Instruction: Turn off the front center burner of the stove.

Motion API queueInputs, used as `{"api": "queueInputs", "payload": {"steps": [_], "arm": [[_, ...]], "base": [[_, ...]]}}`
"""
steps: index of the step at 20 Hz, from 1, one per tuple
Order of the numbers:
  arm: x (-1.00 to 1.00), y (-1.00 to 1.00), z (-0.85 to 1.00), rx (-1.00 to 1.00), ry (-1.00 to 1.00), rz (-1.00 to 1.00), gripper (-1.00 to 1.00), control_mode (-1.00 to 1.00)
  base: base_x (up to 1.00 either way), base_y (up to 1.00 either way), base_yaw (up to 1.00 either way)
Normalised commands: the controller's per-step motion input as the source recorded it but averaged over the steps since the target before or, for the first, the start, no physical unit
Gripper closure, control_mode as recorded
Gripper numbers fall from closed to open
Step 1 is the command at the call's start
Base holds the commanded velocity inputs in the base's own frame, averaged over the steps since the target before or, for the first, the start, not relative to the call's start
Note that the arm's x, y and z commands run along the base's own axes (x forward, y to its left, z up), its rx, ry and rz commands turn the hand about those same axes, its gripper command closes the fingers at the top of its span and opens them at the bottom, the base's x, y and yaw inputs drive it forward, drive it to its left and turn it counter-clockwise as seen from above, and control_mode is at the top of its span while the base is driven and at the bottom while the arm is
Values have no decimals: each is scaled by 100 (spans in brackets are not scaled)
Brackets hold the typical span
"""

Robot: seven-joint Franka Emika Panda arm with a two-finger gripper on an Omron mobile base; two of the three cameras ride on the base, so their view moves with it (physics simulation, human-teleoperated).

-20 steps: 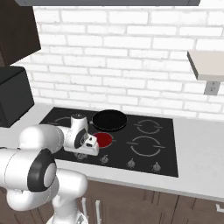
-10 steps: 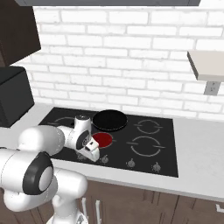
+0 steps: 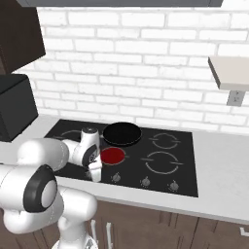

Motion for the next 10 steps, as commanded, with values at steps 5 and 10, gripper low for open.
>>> {"api": "queueInputs", "payload": {"steps": [5,10], "arm": [[0,0,-36,0,0,-69,100,-100],[0,-1,-38,0,0,-72,100,-100]], "base": [[0,0,0],[0,0,0]]}}
